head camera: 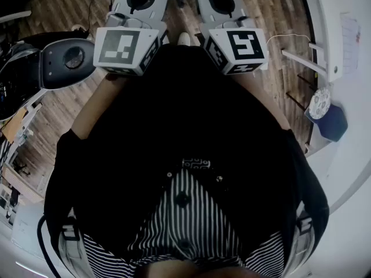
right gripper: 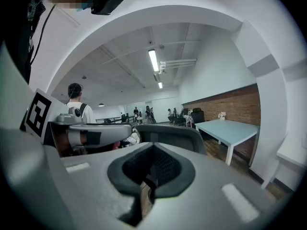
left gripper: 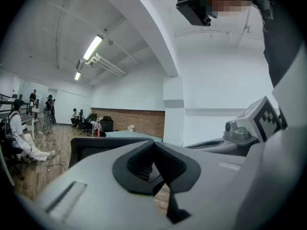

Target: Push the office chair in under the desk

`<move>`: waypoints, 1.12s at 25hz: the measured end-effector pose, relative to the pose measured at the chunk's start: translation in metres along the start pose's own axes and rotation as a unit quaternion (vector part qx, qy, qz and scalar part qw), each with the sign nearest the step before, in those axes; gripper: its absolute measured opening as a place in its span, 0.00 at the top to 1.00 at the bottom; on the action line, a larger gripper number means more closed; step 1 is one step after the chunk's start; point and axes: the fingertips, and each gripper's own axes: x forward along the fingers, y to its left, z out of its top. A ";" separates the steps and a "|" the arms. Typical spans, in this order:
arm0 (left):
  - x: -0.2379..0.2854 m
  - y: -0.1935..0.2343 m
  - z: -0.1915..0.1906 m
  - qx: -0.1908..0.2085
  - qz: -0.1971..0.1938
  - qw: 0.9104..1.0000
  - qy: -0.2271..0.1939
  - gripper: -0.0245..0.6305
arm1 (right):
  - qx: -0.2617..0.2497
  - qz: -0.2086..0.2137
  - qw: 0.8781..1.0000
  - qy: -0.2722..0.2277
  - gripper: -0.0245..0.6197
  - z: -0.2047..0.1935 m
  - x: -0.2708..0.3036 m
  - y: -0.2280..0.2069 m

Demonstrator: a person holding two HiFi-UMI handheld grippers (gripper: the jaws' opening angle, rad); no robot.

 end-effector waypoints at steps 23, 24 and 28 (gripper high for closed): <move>0.008 -0.039 -0.036 -0.020 0.020 0.999 0.024 0.96 | 0.037 0.020 0.999 0.004 0.96 -0.030 -0.031 -0.022; 0.008 -0.042 -0.036 -0.017 0.021 0.999 0.026 0.96 | 0.037 0.023 0.999 0.003 0.96 -0.031 -0.034 -0.024; 0.010 -0.045 -0.033 -0.002 0.025 0.999 0.029 0.96 | 0.020 0.020 0.999 -0.014 0.96 -0.029 -0.037 -0.032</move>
